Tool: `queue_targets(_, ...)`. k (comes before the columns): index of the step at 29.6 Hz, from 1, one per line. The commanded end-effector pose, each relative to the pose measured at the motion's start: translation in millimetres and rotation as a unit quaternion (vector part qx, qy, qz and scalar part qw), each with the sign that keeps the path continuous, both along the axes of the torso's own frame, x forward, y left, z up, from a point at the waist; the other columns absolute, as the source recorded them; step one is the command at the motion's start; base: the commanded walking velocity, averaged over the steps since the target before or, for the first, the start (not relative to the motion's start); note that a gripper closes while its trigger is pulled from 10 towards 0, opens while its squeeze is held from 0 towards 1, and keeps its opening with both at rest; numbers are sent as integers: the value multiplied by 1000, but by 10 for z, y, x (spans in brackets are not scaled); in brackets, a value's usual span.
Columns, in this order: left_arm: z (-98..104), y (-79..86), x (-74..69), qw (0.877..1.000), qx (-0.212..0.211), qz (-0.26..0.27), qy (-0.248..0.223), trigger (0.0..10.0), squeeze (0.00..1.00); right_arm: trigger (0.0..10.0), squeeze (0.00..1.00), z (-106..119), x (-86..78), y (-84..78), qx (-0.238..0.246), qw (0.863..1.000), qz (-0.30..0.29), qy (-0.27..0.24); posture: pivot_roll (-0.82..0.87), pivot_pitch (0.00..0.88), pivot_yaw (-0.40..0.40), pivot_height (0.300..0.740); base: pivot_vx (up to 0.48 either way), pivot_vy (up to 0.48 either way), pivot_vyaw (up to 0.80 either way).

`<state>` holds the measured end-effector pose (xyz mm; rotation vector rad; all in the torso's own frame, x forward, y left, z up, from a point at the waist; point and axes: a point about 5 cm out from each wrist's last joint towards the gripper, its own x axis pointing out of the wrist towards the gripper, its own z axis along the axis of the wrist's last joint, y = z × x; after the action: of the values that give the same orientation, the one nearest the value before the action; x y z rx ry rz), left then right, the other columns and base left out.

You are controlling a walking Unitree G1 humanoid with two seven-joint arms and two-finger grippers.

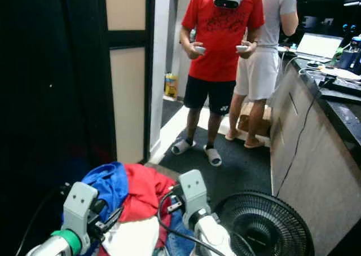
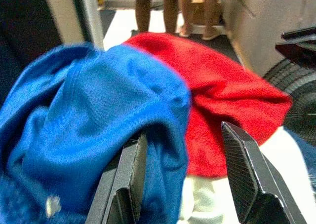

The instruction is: Clothes washing

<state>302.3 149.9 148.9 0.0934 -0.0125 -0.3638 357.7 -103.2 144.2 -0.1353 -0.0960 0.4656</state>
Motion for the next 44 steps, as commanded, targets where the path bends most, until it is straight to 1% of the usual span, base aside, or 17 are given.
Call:
queue_targets(1,-59,8,-35,1000,0,11,13,10000,0,10000,1000,-117,-16,98,4,999,41,36,101,114,-52,740,0,0,0)
queue_targets(9,-58,10,-56,1000,-6,21,13,10000,0,10000,1000,-137,-37,264,0,996,83,40,122,128,-67,740,0,0,0)
queue_targets(11,-64,25,-78,1000,-6,27,14,10000,0,10000,1000,-92,-46,326,16,994,105,35,128,138,-74,740,0,0,0)
queue_targets(14,-77,41,-102,999,-7,31,17,10000,0,10000,1000,-106,-41,336,22,992,114,46,124,148,-73,740,0,0,0)
queue_targets(18,-102,48,-114,999,-4,35,22,10000,0,10000,1000,-221,-99,360,11,984,163,77,122,156,-74,740,0,0,0)
queue_targets(22,-107,54,-115,999,-4,38,24,10000,0,10000,1000,-225,-122,381,10,981,178,78,119,162,-76,740,0,0,0)
queue_targets(26,-105,59,-116,999,-6,42,25,10000,0,10000,1000,-253,-109,379,10,983,164,84,121,170,-78,740,0,0,0)
queue_targets(27,-105,61,-117,999,-6,43,25,10000,0,10000,322,-273,-103,374,9,983,158,88,121,170,-78,740,0,0,0)
queue_targets(28,-106,65,-119,999,-7,44,26,10000,0,10000,27,-300,-83,356,11,985,141,95,123,174,-79,740,0,0,0)
queue_targets(31,-108,70,-123,999,-7,46,27,10000,0,10000,0,-312,-62,333,7,988,124,96,126,176,-80,740,0,0,0)
queue_targets(32,-112,76,-129,998,-8,49,28,10000,0,8941,0,-308,-37,307,-1,990,106,91,128,176,-82,740,0,0,0)
queue_targets(33,-112,76,-129,998,-8,49,28,10000,0,8941,0,-308,-37,307,-1,990,106,91,128,176,-82,740,0,0,0)
queue_targets(35,-120,82,-140,998,-10,54,30,10000,0,2157,0,-279,3,262,-31,993,82,74,128,175,-85,740,0,0,0)
queue_targets(36,-127,85,-143,998,-13,58,31,10000,0,0,0,-245,23,236,-47,995,71,58,124,175,-88,740,0,0,0)
queue_targets(39,-144,87,-145,997,-15,63,34,10000,0,0,0,-180,54,197,-62,996,53,33,120,173,-91,740,0,0,0)
queue_targets(40,-166,93,-143,997,-16,69,37,10000,0,0,0,-88,80,172,-54,998,39,7,113,169,-91,740,0,0,0)
queue_targets(44,-185,100,-134,996,-18,75,40,10000,0,0,0,8,93,154,-27,999,33,-14,107,163,-87,740,0,0,0)
